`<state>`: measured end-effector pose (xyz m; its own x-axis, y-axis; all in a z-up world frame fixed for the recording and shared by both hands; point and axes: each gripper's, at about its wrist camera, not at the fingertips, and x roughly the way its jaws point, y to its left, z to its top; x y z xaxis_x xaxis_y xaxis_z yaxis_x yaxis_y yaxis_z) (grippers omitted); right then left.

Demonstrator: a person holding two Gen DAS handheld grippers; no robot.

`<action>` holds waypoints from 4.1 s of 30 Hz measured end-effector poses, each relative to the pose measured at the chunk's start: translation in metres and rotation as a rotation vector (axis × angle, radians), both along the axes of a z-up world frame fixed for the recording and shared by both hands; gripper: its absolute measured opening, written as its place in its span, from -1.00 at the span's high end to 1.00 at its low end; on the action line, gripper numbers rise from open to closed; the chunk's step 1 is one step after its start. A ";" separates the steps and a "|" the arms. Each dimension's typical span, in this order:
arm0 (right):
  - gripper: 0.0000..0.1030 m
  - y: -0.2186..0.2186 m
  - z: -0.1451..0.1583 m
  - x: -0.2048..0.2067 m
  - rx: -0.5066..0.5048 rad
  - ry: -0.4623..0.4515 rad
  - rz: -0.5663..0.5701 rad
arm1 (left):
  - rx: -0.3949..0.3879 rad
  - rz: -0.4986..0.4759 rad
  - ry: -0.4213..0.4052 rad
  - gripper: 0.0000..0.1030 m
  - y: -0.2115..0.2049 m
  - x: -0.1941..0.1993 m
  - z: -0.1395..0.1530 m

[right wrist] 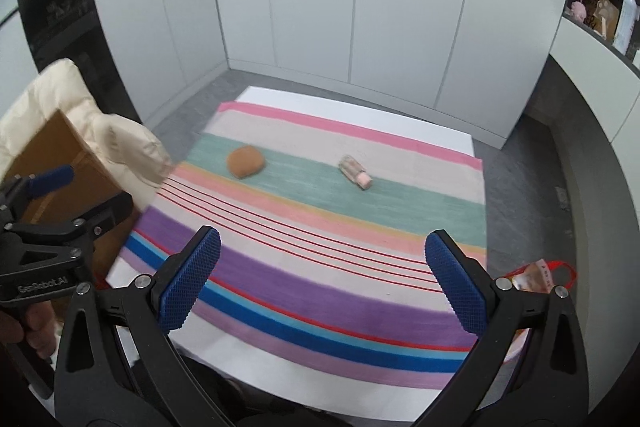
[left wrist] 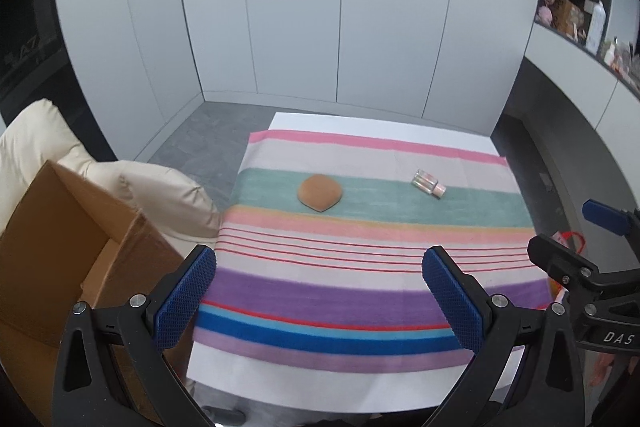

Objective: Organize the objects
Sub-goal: 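Withdraw both open tools from the box back over the cloth, then grasp the tan sponge with the left tool while the right tool grasps the glass bottle, then carry the tan sponge and glass bottle over to the cardboard box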

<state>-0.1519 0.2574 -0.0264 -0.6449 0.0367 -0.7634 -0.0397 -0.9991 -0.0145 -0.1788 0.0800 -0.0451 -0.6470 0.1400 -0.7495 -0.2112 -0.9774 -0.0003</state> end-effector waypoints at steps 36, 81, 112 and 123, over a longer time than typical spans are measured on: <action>-1.00 0.084 -0.209 -0.184 -0.020 -0.170 -0.116 | -0.038 -0.003 -0.158 -0.82 0.036 -0.190 -0.194; 0.45 0.075 -0.045 -0.024 -0.102 -0.131 -0.096 | 0.034 -0.114 -0.087 -0.33 0.076 -0.042 -0.012; 0.45 0.035 0.033 0.062 -0.098 -0.009 -0.027 | 0.113 -0.123 0.001 -0.33 0.031 0.052 0.035; 0.45 -0.002 0.026 0.041 -0.067 -0.027 0.026 | 0.120 -0.043 -0.023 -0.33 -0.010 0.038 0.025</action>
